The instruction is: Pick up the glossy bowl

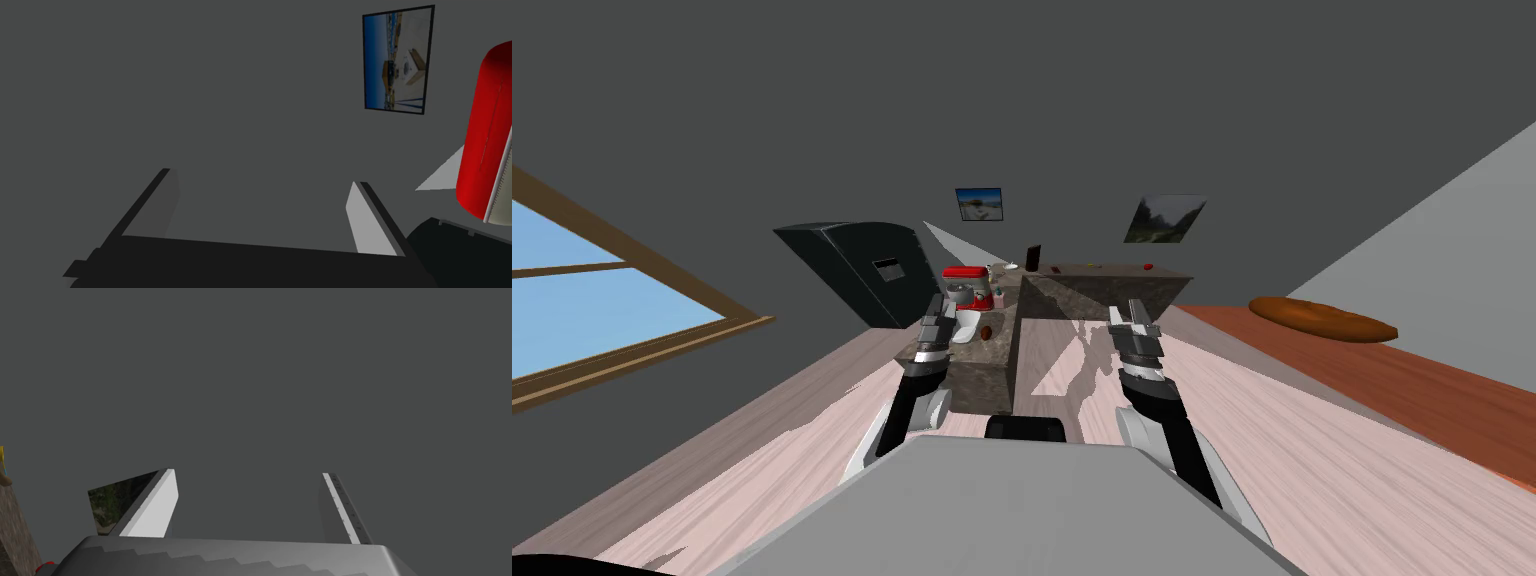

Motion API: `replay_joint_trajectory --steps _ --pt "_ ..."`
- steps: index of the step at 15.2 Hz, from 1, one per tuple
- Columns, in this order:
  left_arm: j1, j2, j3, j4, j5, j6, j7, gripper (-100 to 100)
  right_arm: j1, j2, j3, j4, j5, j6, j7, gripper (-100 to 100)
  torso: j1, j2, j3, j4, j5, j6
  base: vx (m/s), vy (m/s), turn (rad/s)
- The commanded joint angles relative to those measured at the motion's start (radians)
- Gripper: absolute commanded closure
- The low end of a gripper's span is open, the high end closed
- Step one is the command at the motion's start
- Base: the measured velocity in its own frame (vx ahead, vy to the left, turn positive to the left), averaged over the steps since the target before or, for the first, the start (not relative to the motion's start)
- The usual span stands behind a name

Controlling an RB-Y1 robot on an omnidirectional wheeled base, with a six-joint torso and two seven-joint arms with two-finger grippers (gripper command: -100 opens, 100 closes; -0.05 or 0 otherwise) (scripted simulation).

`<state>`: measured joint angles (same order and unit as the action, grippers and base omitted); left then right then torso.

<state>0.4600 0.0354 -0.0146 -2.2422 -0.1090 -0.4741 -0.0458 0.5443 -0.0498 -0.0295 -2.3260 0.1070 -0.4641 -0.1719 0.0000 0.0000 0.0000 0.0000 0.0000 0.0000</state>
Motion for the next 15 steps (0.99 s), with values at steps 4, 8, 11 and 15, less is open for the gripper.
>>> replay_joint_trajectory --steps 4,8,11,15 --pt "-0.022 0.077 0.008 0.0 0.009 0.084 0.01 -100 0.0 0.0 0.0 0.0 0.0 0.0 0.0 0 0.002 0.001 0.001 0.0 0.0 0.0 -0.022 0.015 -0.024" --pt "-0.04 0.107 0.015 -0.001 0.017 0.154 0.018 -100 0.0 0.0 0.0 0.0 0.0 0.0 0.0 0 0.002 0.002 0.001 0.001 0.0 0.0 -0.033 0.019 -0.027" --pt "-0.062 0.133 0.023 -0.001 0.027 0.221 0.028 -100 0.0 0.0 0.0 0.0 0.0 0.0 0.0 0 0.002 0.002 0.001 0.0 0.0 0.0 -0.029 0.022 -0.046" --pt "-0.075 0.145 0.028 -0.001 0.033 0.291 0.034 -100 0.0 0.0 0.0 0.0 0.0 0.0 0.0 0 0.001 0.002 0.001 0.0 0.0 0.0 -0.025 0.017 -0.013"
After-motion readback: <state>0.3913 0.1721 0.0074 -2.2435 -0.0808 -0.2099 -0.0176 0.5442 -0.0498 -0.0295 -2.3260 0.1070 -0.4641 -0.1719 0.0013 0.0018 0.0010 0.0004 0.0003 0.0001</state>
